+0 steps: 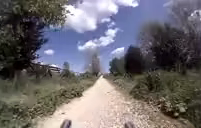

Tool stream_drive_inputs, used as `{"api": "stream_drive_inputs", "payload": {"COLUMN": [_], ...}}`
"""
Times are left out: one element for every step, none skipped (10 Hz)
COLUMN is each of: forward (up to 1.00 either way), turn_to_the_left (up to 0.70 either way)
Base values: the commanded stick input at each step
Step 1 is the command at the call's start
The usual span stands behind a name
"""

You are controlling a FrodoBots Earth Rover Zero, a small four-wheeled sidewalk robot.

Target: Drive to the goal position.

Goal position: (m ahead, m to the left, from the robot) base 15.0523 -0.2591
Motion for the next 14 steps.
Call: {"api": "stream_drive_inputs", "payload": {"forward": [0.85, 0.85, 0.85, 0.85, 0.85, 0.82, 0.77, 0.76, 0.76, 0.76, 0.76, 0.76, 0.76, 0.76], "turn_to_the_left": [0.00, 0.00, 0.00, 0.00, 0.00, -0.15, -0.35, -0.16, 0.00, 0.00, 0.00, 0.00, -0.18, 0.00]}}
